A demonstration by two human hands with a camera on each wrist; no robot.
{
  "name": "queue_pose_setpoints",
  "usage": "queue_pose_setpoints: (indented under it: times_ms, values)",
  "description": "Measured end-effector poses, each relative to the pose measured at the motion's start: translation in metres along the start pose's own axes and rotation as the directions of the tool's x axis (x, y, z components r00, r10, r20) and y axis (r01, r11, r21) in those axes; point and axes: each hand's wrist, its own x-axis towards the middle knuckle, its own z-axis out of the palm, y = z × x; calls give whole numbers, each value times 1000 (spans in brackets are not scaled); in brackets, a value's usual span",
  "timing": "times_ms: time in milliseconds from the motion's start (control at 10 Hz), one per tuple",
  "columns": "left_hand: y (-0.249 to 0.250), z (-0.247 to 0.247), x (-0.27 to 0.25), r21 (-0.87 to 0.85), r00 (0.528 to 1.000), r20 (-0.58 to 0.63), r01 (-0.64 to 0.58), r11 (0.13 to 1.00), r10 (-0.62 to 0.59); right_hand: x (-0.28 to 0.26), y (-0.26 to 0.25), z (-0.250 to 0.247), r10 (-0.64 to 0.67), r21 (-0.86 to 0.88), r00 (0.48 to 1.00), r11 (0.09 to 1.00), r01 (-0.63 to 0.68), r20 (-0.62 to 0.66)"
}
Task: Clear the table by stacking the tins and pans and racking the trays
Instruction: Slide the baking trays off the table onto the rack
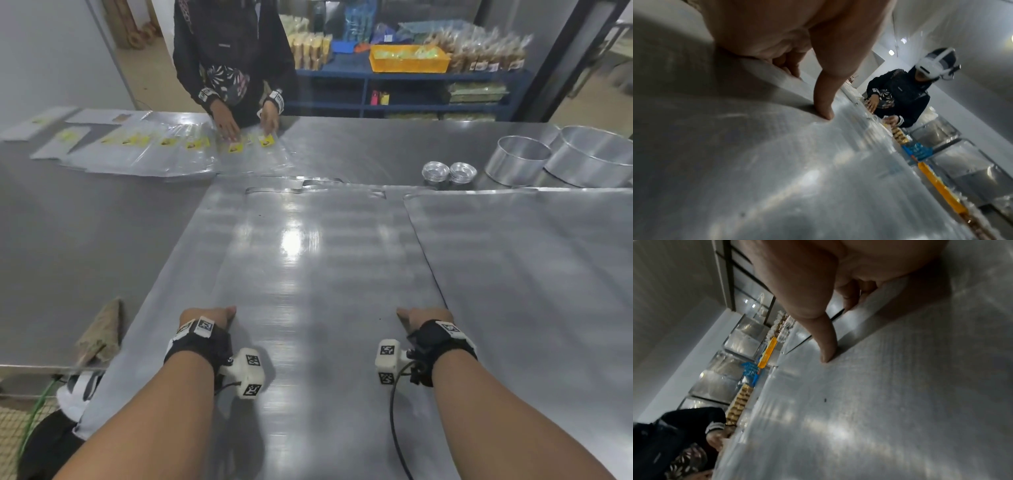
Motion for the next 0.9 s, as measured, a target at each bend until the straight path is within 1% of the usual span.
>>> queue_pose_setpoints:
  times_ms: [100,200,300,400,500,600,700,800,900]
  values:
    - [-7,-2,-7,-55,999,28,31,998,-29,-22,6,-11,9,64,999,998,-6,-40]
    - [-13,-8,-24,-105,999,12,40,994,-39,-29,20,-17,85,146,991,987,-70,-101]
    - [-18,-13,-44,-144,1000,9,-6,990,8,-37,36,-27,98,176,988,981,-77,-118]
    - [-23,-14,-59,-123,999,40,-27,992,32,-45,55,-44,85,201,988,978,-57,-132]
    - [-29,-11,-85,-115,999,22,-27,993,29,-58,77,-68,71,256,981,966,-22,-182]
    - [-29,-5,-116,-90,995,55,-83,993,88,-75,99,-100,50,325,974,945,26,-222]
    - [-27,6,-147,-62,978,111,-173,983,179,-91,127,-137,64,374,968,927,33,-245]
    - [-26,26,-181,-40,944,156,-288,957,291,-109,159,-178,112,435,949,900,29,-296]
    - [-25,51,-221,-41,916,220,-334,942,335,-131,196,-220,163,487,931,873,18,-326]
